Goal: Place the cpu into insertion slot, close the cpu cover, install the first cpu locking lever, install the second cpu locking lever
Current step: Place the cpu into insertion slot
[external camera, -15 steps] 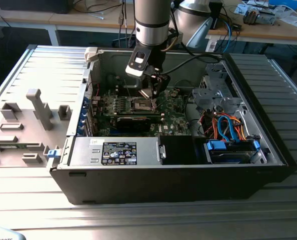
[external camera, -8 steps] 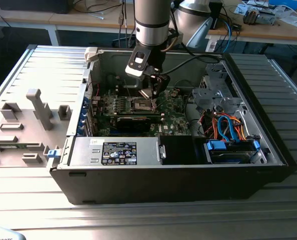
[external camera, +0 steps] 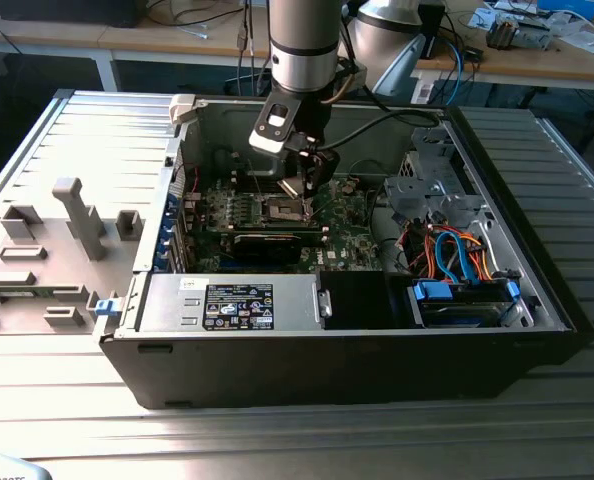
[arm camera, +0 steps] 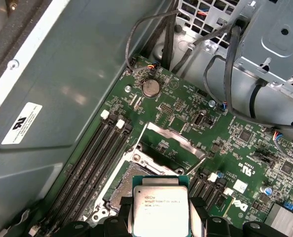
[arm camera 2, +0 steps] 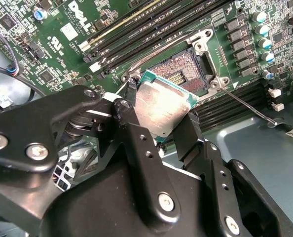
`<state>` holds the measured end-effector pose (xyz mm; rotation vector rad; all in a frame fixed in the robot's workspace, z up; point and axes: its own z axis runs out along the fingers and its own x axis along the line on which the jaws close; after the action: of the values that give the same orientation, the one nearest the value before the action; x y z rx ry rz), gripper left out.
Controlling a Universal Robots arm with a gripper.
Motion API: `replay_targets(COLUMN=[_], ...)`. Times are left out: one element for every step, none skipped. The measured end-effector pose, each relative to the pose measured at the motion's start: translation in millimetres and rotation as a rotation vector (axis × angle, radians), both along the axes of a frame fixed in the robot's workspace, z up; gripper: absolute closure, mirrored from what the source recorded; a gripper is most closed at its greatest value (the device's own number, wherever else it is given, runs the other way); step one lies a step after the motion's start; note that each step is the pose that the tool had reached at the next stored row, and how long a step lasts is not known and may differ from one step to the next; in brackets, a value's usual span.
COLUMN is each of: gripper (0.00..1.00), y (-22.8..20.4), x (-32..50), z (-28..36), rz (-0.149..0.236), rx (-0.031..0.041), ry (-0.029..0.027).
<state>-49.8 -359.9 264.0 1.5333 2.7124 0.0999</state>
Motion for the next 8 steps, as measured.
replay_targets(gripper=[0.46,0.46,0.46,0.46,0.46,0.46,0.46,0.46], y=[0.0,0.0,0.0,0.0,0.0,0.0,0.0,0.0], x=[0.0,0.0,0.0,0.0,0.0,0.0,0.0,0.0], z=[0.0,-0.1,-0.1,-0.2,-0.2,-0.3,-0.3,-0.5], rz=[-0.001,-0.004,-0.005,-0.007,-0.009,-0.011,-0.013,-0.019], rx=[0.0000,0.0000,-0.0001,-0.0001,-0.0001,0.0000,-0.0001,0.0000], ry=[0.0000,0.0000,0.0000,0.0000,0.0000,0.0000,-0.0001,-0.0001])
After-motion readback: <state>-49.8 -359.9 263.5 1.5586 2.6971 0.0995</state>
